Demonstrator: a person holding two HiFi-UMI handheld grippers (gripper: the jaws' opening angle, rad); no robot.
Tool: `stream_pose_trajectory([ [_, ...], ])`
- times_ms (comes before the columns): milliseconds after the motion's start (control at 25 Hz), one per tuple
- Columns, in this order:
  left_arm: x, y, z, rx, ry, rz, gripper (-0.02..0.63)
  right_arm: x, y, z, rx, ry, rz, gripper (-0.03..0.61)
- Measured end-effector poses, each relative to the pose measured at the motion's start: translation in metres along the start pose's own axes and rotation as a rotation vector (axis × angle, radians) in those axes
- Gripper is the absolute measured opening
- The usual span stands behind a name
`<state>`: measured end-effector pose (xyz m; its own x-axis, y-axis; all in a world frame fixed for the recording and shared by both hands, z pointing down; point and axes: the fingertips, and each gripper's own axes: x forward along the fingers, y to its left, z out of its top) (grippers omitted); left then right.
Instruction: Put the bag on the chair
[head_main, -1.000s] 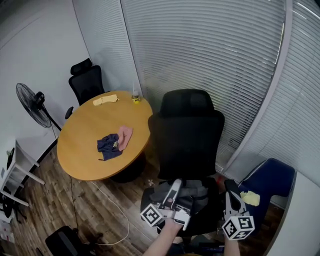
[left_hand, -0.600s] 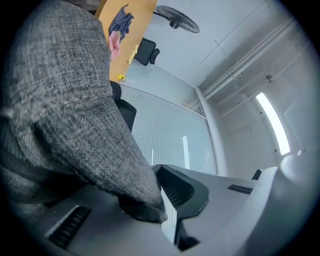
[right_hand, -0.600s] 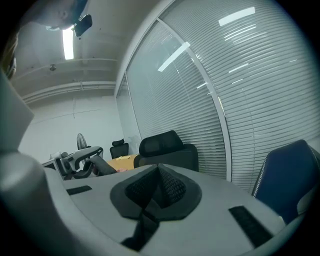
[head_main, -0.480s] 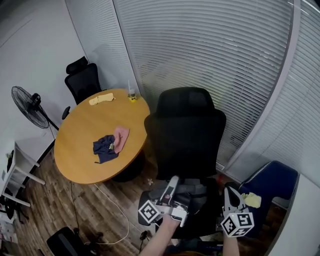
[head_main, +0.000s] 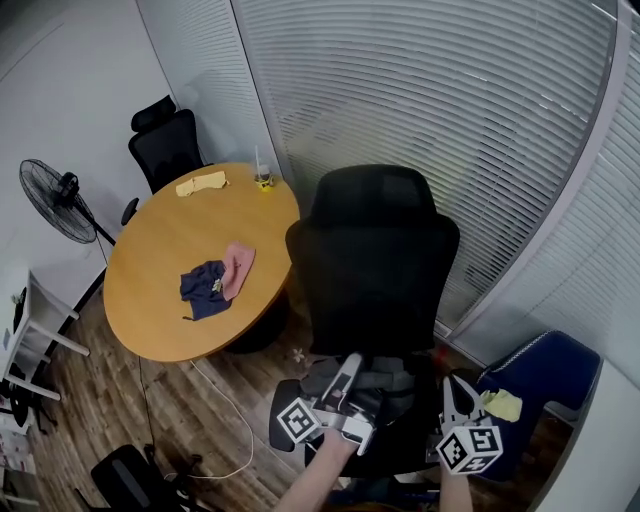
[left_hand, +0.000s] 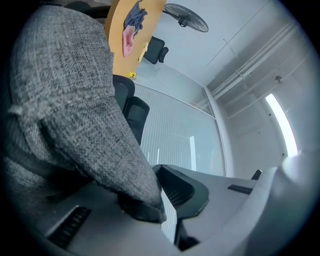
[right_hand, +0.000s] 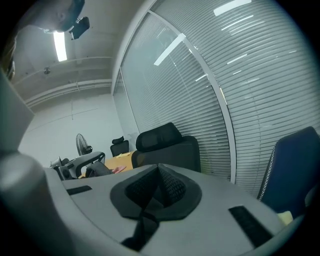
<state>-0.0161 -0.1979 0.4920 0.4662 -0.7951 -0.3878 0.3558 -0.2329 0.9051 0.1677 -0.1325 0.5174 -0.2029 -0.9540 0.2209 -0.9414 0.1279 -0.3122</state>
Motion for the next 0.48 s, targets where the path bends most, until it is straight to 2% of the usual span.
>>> stream_pose_trajectory([
  [480, 0.018, 0.046, 0.011, -0.046, -0.042, 0.072, 0.023, 0.03, -0.018, -0.003, 0.02, 0.052, 0.008, 0.014],
])
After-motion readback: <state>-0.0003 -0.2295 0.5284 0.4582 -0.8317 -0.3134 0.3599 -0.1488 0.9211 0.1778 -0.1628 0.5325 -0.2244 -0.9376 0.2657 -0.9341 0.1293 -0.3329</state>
